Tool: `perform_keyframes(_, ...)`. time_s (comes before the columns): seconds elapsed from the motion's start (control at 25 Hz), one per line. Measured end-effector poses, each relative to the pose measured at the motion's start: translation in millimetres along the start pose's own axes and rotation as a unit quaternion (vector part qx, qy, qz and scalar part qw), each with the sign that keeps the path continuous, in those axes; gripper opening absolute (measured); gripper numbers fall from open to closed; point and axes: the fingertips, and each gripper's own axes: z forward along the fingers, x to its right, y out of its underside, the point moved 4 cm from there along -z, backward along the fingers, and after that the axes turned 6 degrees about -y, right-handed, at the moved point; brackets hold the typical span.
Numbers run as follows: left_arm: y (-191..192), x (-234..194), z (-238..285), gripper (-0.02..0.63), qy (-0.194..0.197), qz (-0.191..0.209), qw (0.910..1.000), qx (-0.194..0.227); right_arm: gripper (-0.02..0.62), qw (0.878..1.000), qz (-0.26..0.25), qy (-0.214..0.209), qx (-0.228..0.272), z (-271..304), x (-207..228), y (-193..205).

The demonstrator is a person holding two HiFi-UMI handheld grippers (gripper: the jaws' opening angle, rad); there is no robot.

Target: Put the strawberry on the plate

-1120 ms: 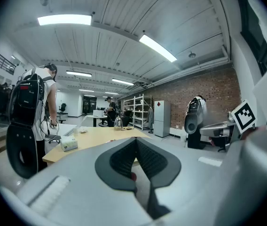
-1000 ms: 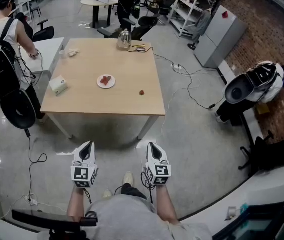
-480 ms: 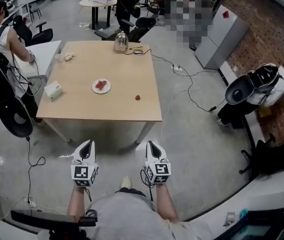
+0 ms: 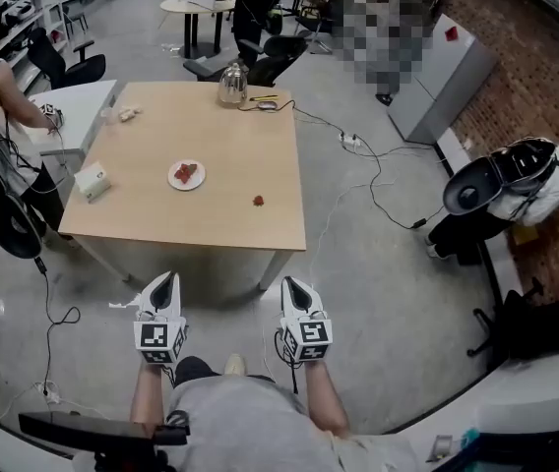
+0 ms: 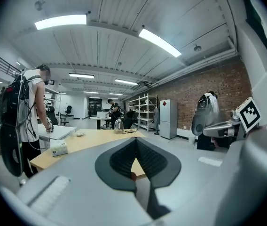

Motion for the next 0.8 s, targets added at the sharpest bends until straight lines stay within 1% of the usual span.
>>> perform_keyframes(0.2, -4.4, 17.7, 13.8, 0.02, 0.001, 0.005, 1.0, -0.005, 0.008, 1.0, 0.003, -0.006, -0.004, 6.6, 19.0, 2.7)
perform_keyframes(0.48, -4.5, 23.6, 39.9, 0.02, 0.0, 0.012, 0.9997, -0.02, 0.006, 1.0, 0.015, -0.011, -0.012, 22.1, 37.8, 9.3)
perform_keyframes(0.64, 1.6, 19.1, 64.5, 0.02, 0.009, 0.018, 0.9995, -0.025, 0.007, 1.0, 0.019, -0.006, -0.013, 41.4, 48.1, 11.7)
perform_keyframes(0.8, 0.1, 9.5, 93.2, 0.02, 0.015, 0.017, 0.9994, -0.027, 0.007, 1.0, 0.021, 0.0, -0.012, 64.8, 56.3, 8.0)
